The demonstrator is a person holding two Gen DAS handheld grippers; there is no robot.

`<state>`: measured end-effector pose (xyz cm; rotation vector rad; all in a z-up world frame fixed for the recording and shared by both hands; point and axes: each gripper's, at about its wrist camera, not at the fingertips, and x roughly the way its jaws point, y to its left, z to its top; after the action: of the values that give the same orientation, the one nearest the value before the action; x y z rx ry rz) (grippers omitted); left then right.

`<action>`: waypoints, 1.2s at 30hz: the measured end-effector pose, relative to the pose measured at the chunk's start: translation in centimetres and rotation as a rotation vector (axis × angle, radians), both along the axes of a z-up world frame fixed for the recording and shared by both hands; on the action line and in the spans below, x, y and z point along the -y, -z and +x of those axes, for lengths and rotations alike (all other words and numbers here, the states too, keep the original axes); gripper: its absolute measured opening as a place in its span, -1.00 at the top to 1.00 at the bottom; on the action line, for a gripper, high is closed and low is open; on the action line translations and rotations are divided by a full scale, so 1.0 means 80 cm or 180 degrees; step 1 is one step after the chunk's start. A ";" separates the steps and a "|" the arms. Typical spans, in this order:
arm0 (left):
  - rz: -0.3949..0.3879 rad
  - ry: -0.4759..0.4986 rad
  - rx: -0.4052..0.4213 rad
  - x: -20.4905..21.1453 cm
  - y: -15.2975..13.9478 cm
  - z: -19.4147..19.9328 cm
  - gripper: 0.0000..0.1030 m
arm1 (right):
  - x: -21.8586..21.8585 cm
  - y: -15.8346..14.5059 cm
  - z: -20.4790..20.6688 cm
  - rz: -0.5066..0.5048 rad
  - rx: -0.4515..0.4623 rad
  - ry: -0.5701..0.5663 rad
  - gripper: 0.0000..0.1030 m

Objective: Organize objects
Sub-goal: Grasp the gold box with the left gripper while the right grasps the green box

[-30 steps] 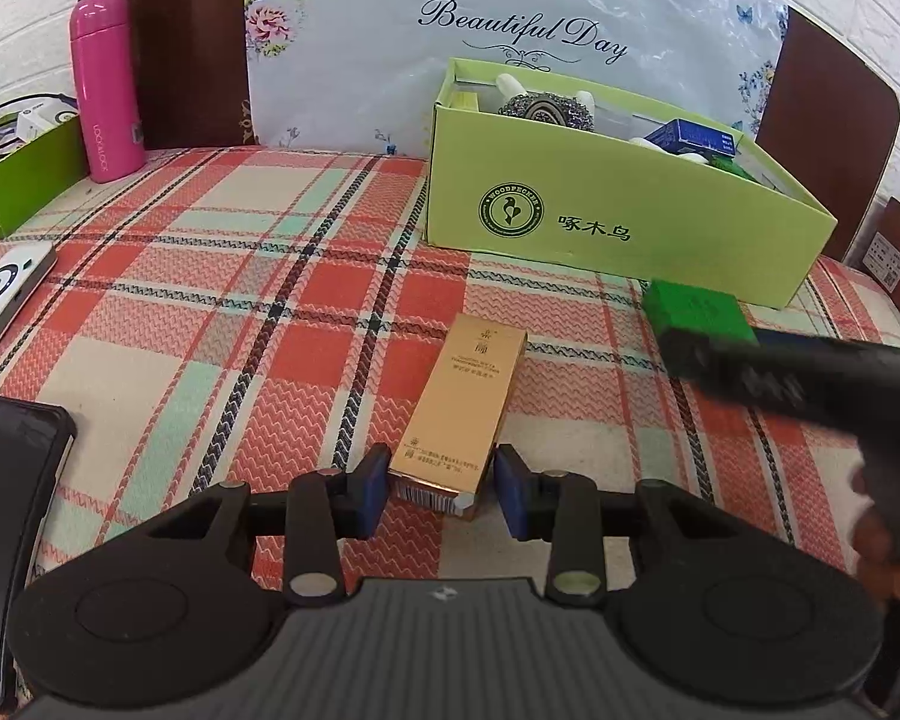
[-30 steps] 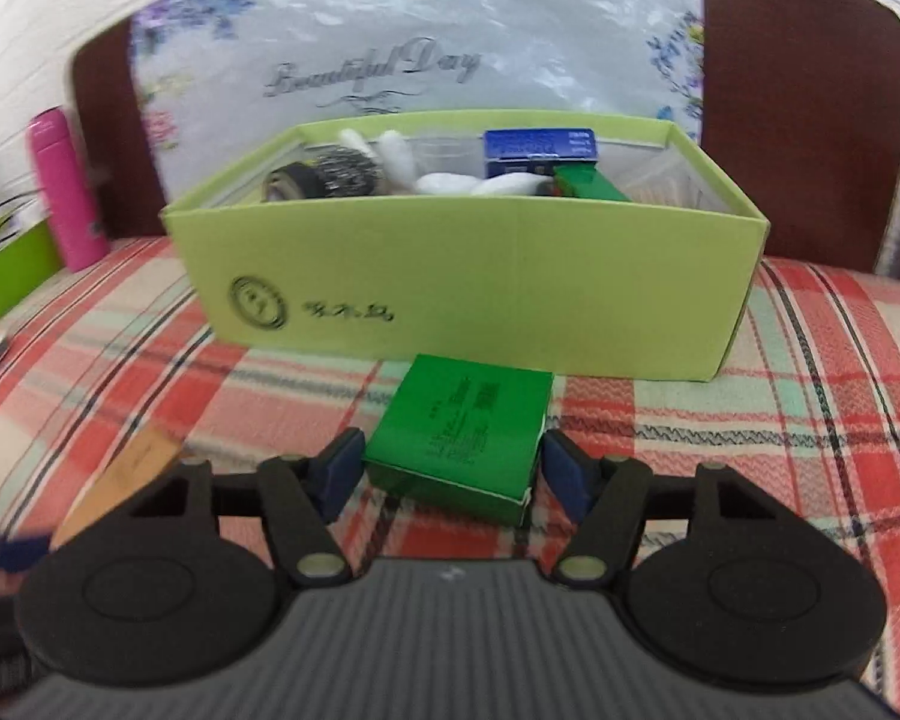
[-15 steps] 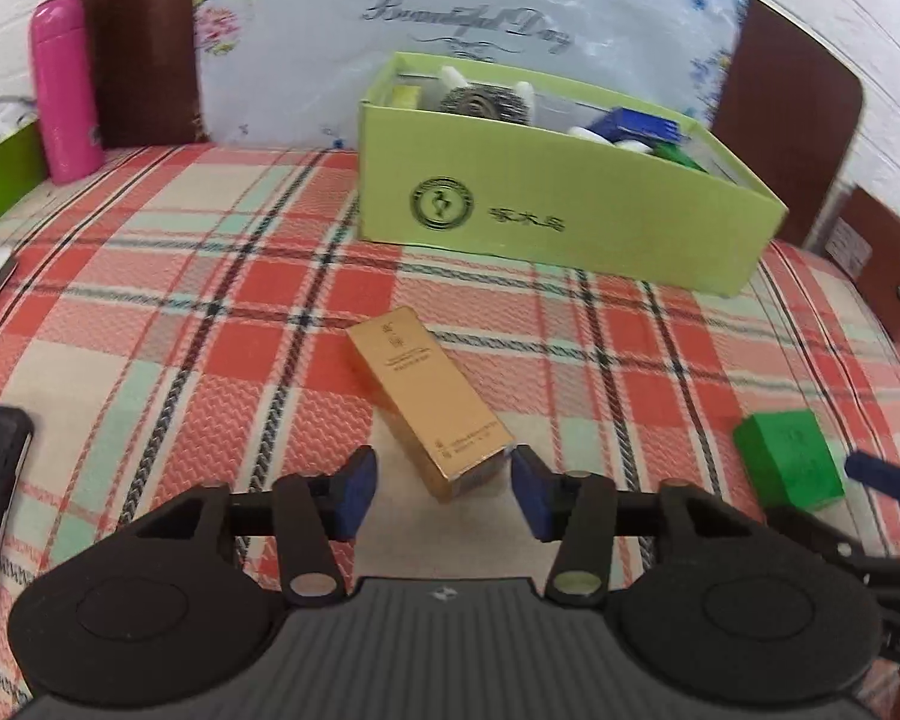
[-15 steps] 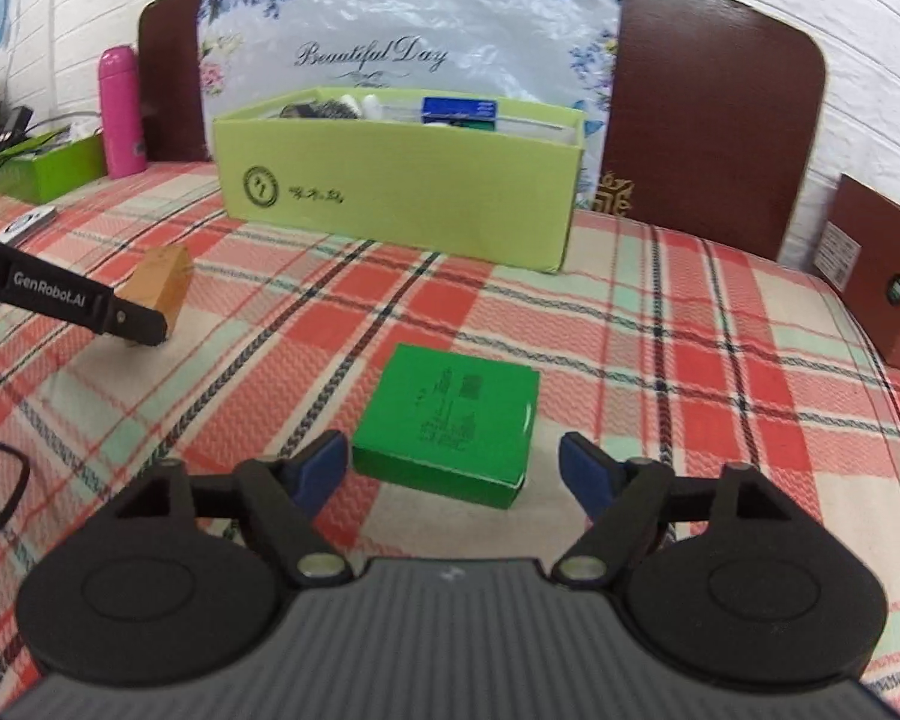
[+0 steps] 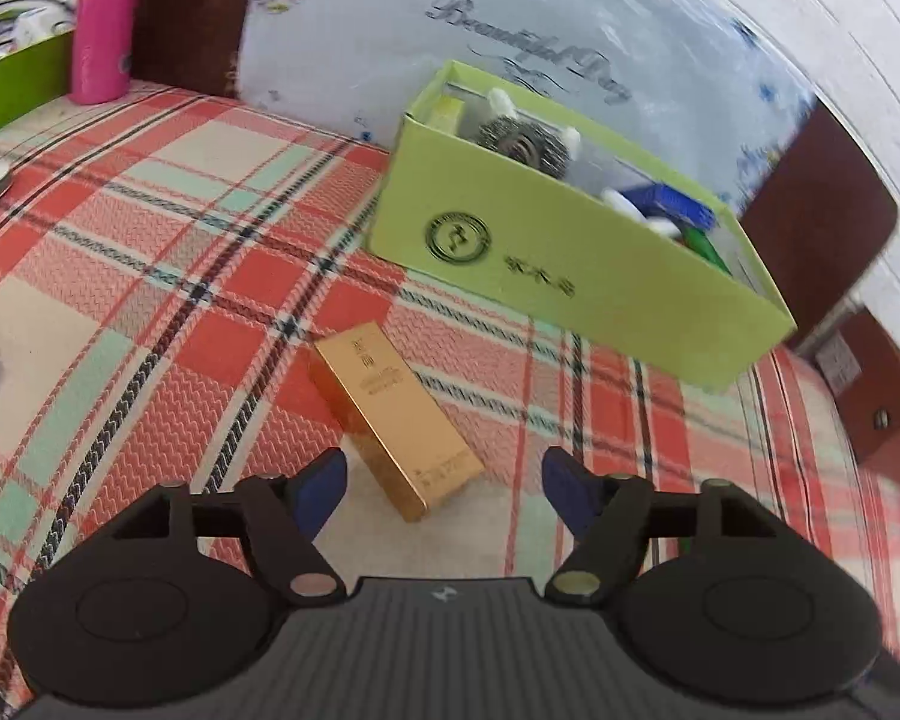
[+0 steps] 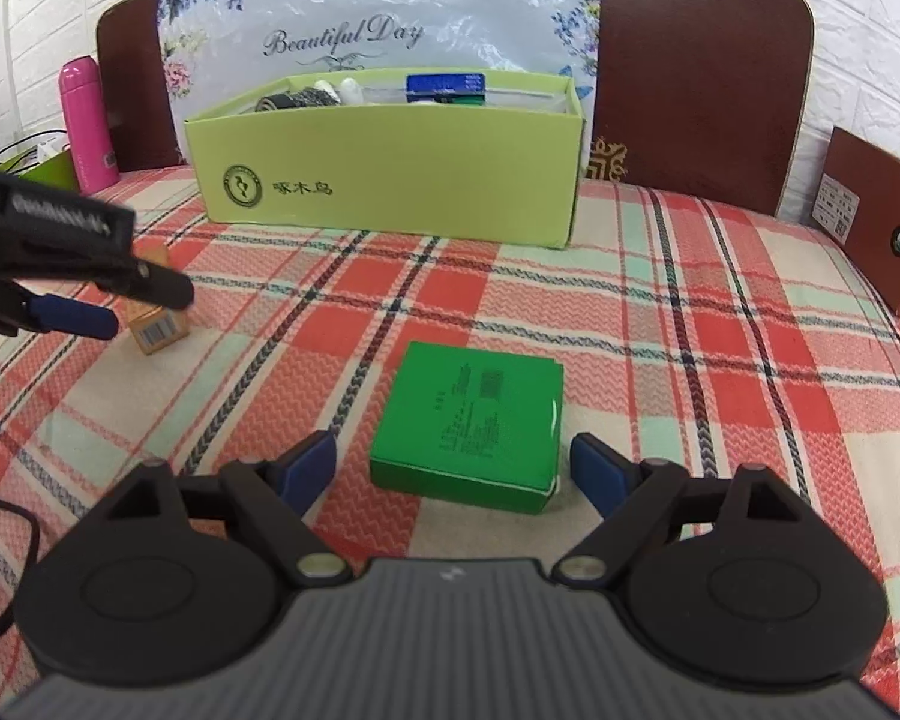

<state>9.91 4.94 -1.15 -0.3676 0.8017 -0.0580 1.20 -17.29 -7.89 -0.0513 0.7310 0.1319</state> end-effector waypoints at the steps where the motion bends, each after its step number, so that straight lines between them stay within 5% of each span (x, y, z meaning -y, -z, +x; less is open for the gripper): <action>1: 0.0064 -0.0088 -0.0019 0.001 0.001 0.006 -0.49 | 0.000 0.001 0.001 0.0015 -0.0014 0.0014 -0.67; 5: 0.0313 -0.0130 -0.0070 0.004 0.010 0.034 -0.38 | -0.002 0.001 -0.002 -0.0005 0.0010 0.0011 -0.67; 7: 0.0464 0.0094 0.0036 0.008 0.009 0.034 0.13 | -0.002 0.001 -0.002 -0.0006 0.0010 0.0017 -0.67; 9: 0.0433 0.0499 0.0060 0.014 0.007 0.027 0.33 | -0.003 0.002 -0.002 -0.0002 0.0009 0.0019 -0.64; 11: 0.0439 0.0799 0.0072 0.025 0.006 0.013 0.33 | -0.004 0.002 -0.002 -0.0009 0.0013 -0.0019 -0.51; 14: 0.0608 0.0835 0.0079 0.039 0.009 -0.003 0.30 | -0.008 0.001 -0.003 -0.0058 0.0040 -0.0060 -0.43; 17: 0.0557 0.0772 0.0093 0.040 0.011 -0.007 -0.13 | -0.007 0.002 0.000 -0.0026 0.0032 -0.0028 -0.46; 23: 0.0673 0.0774 0.0125 0.049 0.015 -0.010 -0.15 | -0.007 0.004 0.007 0.0055 0.0019 0.0153 -0.55; 25: 0.0738 0.0790 0.0145 0.051 0.016 -0.013 -0.11 | -0.008 0.005 0.004 0.0054 0.0051 0.0156 -0.43; 26: 0.0796 0.0803 0.0149 0.053 0.016 -0.015 -0.04 | -0.007 0.004 0.002 0.0069 0.0075 0.0159 -0.21; 28: 0.0871 0.0828 0.0166 0.056 0.015 -0.020 0.35 | -0.006 0.003 0.000 0.0073 0.0088 0.0156 -0.19; 36: 0.0626 0.0923 0.0316 0.051 -0.016 -0.036 0.37 | -0.008 -0.016 -0.015 0.0204 0.0172 -0.0008 -0.17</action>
<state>7.01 0.89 0.11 -0.0601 0.7504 -0.2646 -0.03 -16.65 -6.61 0.0052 0.6723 0.1557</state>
